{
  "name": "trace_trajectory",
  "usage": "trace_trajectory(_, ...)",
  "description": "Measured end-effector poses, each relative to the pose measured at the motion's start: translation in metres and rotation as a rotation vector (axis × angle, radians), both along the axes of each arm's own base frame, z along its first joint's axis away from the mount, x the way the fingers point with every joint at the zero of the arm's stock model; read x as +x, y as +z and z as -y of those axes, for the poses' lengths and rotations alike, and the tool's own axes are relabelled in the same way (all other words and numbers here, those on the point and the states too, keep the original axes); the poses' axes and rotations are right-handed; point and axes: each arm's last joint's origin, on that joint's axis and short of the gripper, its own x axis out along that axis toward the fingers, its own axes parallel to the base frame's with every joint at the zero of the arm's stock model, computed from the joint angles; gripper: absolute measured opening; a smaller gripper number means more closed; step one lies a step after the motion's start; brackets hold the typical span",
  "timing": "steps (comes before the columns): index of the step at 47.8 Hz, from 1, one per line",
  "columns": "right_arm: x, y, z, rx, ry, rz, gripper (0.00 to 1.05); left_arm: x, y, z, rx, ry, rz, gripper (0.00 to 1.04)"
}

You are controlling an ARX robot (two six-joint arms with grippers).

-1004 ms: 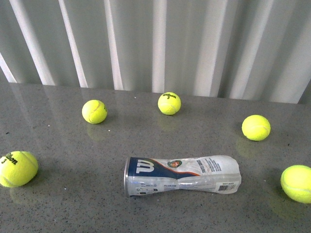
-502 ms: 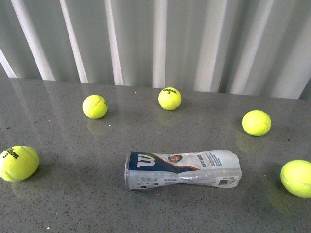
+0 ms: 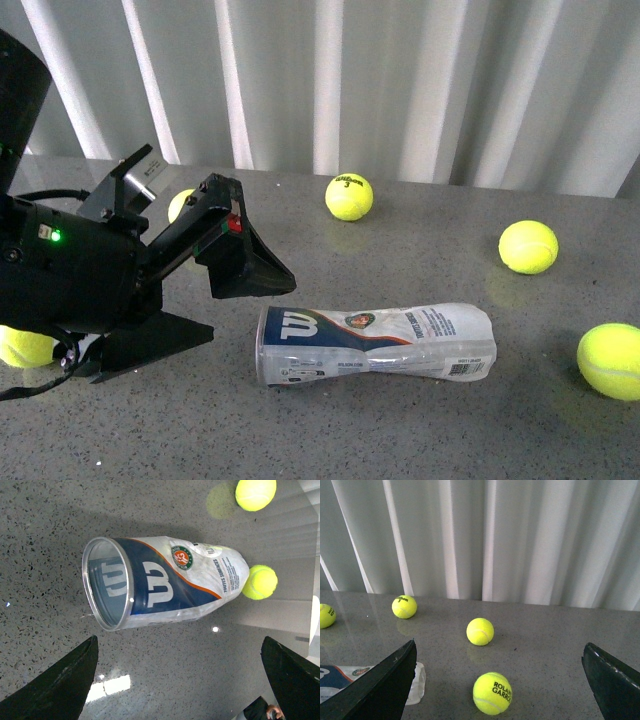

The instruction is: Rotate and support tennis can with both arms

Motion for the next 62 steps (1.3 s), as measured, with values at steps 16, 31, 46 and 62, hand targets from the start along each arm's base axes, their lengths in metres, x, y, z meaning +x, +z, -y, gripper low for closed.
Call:
trace_trajectory(16,0.000,0.000,0.000,0.000,0.000,0.000,0.98,0.012,-0.043,0.020,-0.050,0.038,-0.027,0.98)
trace_trajectory(31,0.000,0.000,0.000,0.000,0.000,0.000,0.98,0.018,-0.047,0.034,-0.154,0.061,-0.041,0.98)
trace_trajectory(46,0.000,0.000,0.000,0.000,0.000,0.000,0.98,0.019,-0.061,0.041,-0.210,0.102,-0.086,0.72)
trace_trajectory(62,0.000,0.000,0.000,0.000,0.000,0.000,0.98,0.018,-0.070,0.040,-0.224,0.141,-0.129,0.18)
